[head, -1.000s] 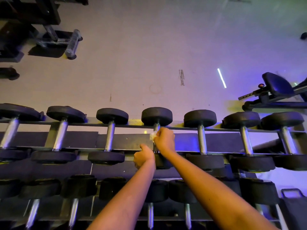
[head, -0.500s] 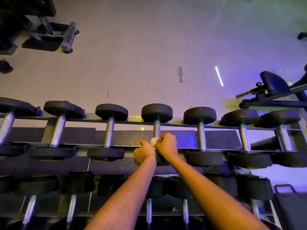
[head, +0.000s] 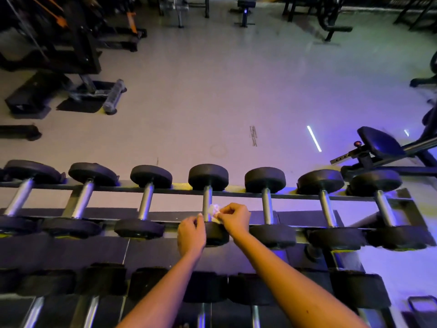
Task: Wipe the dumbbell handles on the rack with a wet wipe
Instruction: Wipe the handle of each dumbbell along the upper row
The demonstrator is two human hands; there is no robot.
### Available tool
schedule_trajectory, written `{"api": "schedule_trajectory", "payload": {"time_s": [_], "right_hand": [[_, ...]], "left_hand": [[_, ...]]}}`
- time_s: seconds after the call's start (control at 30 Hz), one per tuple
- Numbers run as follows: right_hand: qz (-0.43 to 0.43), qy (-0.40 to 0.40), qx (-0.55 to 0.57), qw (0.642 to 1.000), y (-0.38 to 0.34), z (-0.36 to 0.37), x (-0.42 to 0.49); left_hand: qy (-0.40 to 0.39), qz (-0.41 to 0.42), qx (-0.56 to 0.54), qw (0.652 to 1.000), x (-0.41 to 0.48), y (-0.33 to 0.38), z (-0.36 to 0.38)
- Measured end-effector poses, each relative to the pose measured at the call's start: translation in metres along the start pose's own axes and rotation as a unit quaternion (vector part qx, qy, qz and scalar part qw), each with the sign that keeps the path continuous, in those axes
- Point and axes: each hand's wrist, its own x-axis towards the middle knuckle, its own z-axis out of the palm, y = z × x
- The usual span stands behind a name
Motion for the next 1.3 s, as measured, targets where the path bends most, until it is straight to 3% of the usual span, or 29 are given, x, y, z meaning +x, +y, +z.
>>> {"api": "schedule_trajectory", "payload": {"time_s": [0.1,0.23,0.37,0.5,0.63,0.83,1.0,1.3], "right_hand": [[-0.013,-0.003,0.009,1.0,0.007,-0.027,-0.004],[-0.057,0.015,0.012,0.998,0.02,-0.067,-0.007],[-0.077,0.039,0.018,0.996,0.028,-0.111,0.0],[-0.079,0.057,-0.01,0.995,0.045,-0.142,0.017],[-0.07,0.047,-0.041,0.996,0.067,-0.153,0.034],[-0.041,0.009,-0.056,0.998,0.082,-0.147,0.047],[-0.036,-0.026,-0.084,0.996,0.085,-0.148,0.059],[-0.043,0.001,-0.039,0.998,0.067,-0.143,0.097]], "left_hand": [[0.032,0.048,0.016,0.998,-0.018,0.01,0.007],[0.041,0.052,0.041,0.997,-0.041,0.042,0.03],[-0.045,0.054,-0.04,0.997,-0.063,0.071,0.065],[-0.096,0.006,-0.033,0.995,-0.077,0.092,0.103],[-0.055,-0.096,-0.064,0.992,-0.083,0.1,0.126],[-0.015,-0.172,-0.094,0.98,-0.071,0.108,0.149],[0.022,-0.189,0.001,0.982,-0.064,0.102,0.166],[0.087,-0.193,0.006,0.977,-0.065,0.107,0.171]]}}
